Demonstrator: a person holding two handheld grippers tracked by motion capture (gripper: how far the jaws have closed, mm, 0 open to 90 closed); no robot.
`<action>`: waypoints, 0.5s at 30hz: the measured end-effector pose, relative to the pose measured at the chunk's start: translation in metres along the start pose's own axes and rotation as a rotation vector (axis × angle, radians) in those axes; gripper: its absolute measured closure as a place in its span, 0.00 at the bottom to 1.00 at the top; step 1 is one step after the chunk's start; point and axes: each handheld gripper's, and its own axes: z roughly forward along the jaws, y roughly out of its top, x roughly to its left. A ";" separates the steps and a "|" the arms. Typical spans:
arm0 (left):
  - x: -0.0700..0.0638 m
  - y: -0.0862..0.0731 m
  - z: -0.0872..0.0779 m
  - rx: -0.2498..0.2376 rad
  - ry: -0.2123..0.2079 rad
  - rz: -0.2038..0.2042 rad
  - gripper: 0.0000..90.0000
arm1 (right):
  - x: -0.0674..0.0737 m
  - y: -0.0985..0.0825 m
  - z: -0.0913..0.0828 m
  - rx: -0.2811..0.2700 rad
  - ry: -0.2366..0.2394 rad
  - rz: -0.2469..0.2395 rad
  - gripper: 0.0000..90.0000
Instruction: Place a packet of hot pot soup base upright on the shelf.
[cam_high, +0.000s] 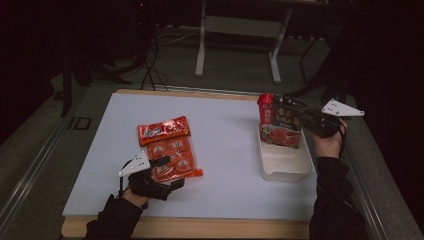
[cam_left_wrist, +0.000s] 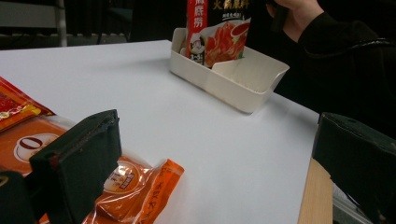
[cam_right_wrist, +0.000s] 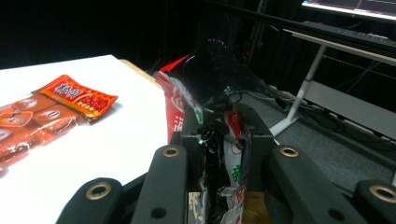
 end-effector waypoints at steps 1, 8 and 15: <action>0.000 0.000 0.000 0.001 0.002 -0.002 0.02 | 0.000 0.000 0.000 0.000 0.000 0.000 0.84; -0.001 -0.002 0.001 0.008 -0.007 -0.001 0.02 | -0.002 -0.007 -0.005 -0.025 0.000 0.031 0.83; 0.000 -0.002 0.000 0.007 -0.005 0.000 0.02 | 0.000 -0.020 0.002 0.036 0.020 0.040 0.82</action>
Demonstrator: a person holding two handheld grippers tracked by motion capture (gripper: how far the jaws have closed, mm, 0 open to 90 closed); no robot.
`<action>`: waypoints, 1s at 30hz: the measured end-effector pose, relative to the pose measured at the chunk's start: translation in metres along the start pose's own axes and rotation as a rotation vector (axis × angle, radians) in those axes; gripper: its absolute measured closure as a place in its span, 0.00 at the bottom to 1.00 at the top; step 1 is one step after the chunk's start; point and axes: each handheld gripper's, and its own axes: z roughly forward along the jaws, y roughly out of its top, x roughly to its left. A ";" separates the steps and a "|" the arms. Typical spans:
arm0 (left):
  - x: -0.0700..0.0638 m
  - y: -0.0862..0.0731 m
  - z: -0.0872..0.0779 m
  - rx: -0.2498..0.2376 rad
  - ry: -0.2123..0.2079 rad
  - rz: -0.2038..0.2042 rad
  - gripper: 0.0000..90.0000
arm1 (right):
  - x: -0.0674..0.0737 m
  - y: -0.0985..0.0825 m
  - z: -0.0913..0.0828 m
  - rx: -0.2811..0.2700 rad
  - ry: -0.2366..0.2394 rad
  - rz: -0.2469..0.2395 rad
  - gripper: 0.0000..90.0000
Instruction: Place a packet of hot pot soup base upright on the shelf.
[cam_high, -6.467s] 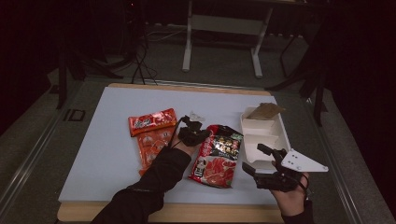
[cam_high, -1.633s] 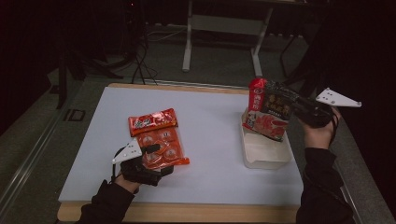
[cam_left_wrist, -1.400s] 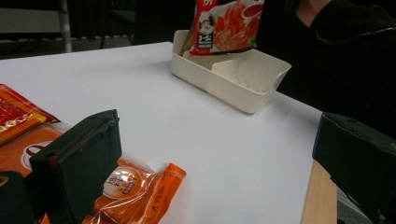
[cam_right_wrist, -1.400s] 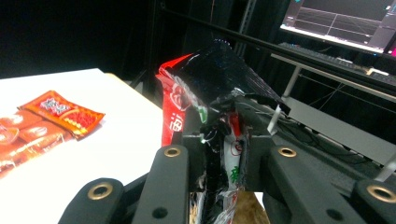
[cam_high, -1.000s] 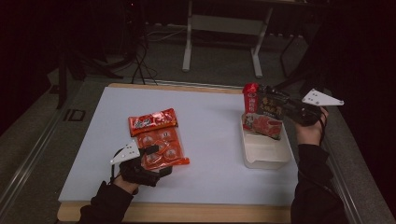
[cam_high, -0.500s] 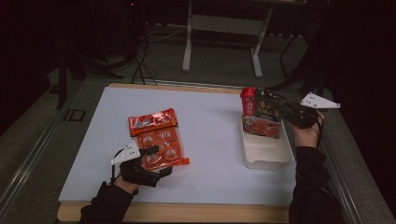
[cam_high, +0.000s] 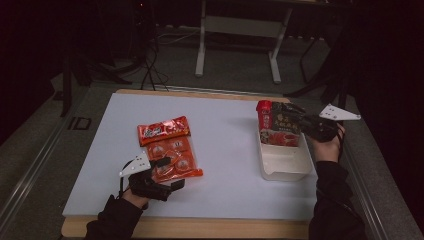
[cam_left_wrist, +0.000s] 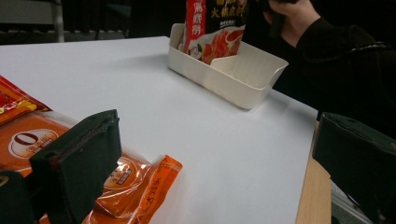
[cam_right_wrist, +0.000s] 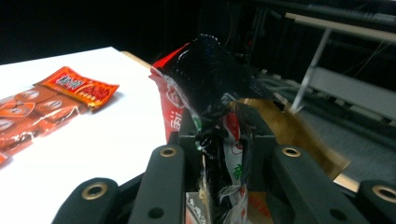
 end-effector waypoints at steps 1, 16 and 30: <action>0.000 0.000 0.000 -0.001 0.000 -0.001 0.02 | 0.000 0.000 0.000 0.000 0.000 0.000 0.82; 0.003 0.000 0.001 0.017 0.024 0.015 0.02 | 0.012 0.011 -0.006 0.074 -0.040 0.025 0.60; 0.003 0.002 -0.001 0.023 0.040 0.029 0.03 | 0.033 0.054 -0.019 -0.026 -0.003 0.083 0.41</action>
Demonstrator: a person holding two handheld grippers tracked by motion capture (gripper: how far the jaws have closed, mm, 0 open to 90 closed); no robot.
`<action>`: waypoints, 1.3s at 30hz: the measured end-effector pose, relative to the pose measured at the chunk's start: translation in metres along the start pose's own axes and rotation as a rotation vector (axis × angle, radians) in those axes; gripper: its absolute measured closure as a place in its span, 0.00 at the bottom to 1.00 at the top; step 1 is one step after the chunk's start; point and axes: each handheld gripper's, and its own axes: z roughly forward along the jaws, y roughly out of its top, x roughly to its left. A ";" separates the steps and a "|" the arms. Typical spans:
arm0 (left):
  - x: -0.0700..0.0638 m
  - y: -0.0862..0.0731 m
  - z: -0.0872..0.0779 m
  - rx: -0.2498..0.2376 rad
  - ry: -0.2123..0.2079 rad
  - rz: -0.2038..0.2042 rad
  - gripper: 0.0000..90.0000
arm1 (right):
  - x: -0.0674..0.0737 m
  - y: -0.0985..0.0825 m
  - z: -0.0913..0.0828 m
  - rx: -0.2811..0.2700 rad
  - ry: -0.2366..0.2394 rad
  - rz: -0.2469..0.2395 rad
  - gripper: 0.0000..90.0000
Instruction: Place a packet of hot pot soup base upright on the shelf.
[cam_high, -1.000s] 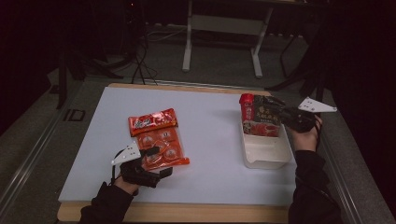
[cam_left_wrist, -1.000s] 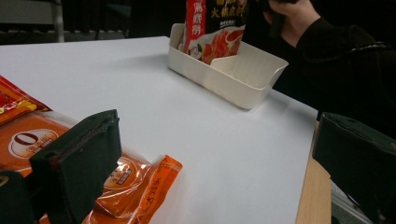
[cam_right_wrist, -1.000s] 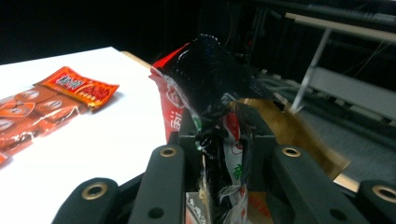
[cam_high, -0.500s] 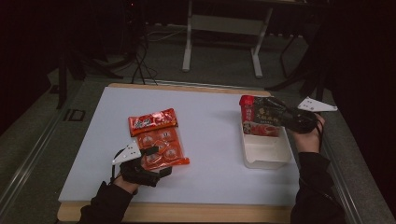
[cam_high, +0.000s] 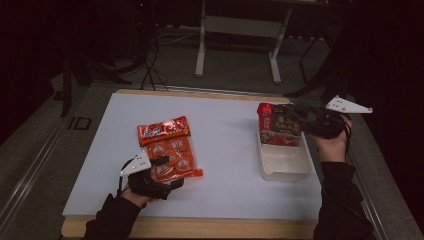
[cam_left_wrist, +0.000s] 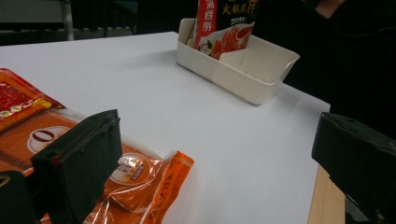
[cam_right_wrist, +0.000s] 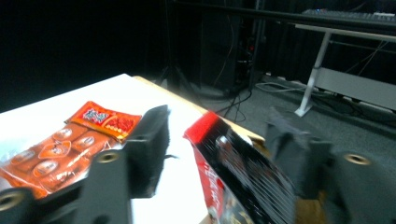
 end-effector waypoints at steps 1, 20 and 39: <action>0.000 0.000 -0.001 0.001 -0.001 -0.007 0.03 | 0.003 0.002 0.000 -0.006 0.008 -0.002 0.41; 0.009 0.017 -0.021 0.040 0.075 -0.005 0.07 | 0.072 0.014 0.002 -0.066 0.130 -0.021 0.15; 0.054 0.026 -0.037 0.070 0.335 -0.036 0.68 | 0.125 -0.029 -0.007 -0.019 0.293 0.003 0.15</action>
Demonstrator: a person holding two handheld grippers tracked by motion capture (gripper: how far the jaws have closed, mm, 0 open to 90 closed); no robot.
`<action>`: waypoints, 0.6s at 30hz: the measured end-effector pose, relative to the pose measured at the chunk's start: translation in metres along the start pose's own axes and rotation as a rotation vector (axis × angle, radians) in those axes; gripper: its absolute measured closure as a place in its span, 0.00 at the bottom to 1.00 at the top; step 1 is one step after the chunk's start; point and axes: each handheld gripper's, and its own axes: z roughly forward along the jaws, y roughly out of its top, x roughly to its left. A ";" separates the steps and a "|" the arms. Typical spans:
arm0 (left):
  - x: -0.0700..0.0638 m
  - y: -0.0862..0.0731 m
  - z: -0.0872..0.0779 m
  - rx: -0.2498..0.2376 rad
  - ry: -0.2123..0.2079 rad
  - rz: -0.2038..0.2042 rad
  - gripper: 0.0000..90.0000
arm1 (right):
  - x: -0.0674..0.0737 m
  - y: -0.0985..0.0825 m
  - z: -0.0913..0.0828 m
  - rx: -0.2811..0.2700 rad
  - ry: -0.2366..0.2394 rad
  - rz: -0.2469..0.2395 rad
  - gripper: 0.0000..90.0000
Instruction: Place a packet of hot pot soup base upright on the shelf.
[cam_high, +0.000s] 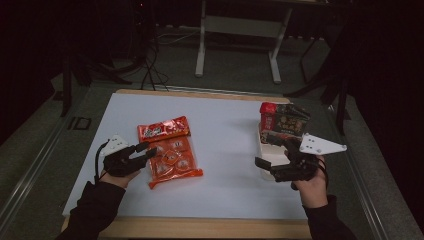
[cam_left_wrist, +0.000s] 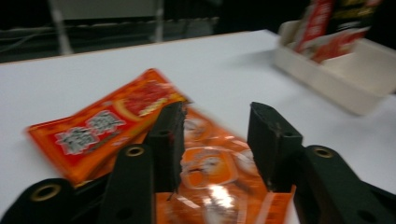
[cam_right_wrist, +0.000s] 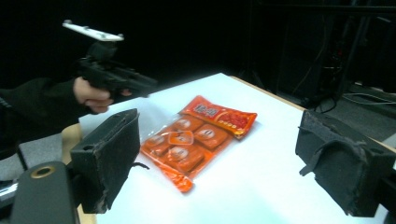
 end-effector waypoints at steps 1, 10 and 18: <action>0.003 -0.001 0.003 0.014 0.029 -0.001 0.73 | 0.003 -0.001 0.000 0.006 0.009 0.000 0.15; 0.026 -0.014 0.024 0.095 0.135 -0.042 0.99 | 0.018 -0.013 -0.007 0.016 0.016 -0.009 0.16; 0.038 -0.027 0.048 0.193 0.178 -0.052 1.00 | 0.024 -0.030 -0.007 0.038 0.018 0.001 0.16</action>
